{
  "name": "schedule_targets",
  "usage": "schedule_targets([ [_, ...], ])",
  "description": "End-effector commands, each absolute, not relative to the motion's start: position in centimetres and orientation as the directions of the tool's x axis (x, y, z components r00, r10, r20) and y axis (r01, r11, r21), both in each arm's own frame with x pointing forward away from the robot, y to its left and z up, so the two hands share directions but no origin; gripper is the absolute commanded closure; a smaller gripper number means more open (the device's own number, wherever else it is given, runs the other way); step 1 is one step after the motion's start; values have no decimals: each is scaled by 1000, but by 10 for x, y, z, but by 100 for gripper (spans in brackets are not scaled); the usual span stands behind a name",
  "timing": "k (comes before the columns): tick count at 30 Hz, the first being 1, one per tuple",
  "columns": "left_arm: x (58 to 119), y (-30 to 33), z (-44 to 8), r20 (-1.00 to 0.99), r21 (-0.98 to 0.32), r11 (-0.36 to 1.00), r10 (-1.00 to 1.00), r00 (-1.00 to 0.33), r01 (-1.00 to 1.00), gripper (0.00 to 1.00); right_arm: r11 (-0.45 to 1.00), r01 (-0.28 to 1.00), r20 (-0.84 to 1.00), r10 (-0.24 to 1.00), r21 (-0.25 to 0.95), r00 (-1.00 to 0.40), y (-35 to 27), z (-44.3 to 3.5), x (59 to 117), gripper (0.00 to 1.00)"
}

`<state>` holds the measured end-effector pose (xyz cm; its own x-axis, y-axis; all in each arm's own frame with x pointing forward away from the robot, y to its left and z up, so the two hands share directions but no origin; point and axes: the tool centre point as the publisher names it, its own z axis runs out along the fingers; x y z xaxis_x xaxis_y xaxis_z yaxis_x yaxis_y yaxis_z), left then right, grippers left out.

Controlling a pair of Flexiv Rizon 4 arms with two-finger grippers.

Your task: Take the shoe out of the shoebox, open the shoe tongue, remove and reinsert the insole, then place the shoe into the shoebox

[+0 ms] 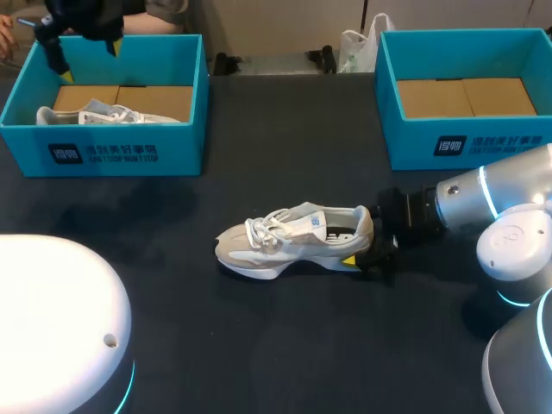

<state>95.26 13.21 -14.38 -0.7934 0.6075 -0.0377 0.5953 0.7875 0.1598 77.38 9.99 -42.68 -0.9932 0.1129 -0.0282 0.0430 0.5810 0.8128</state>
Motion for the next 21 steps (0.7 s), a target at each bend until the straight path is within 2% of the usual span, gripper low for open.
schedule_targets([
  [1, 953, 131, -143, -86, 144, 936, 335, -938, 321, 0, 585, 43, -28, 113, 810, -993, 102, -431, 775, 100],
  [12, 953, 131, -143, -86, 144, 936, 335, -938, 321, 0, 585, 43, -28, 113, 810, -993, 102, -431, 775, 100],
  [21, 938, 99, -155, -75, 78, 991, -106, -992, -112, 0, 585, 43, -28, 113, 810, -993, 102, -431, 775, 100],
])
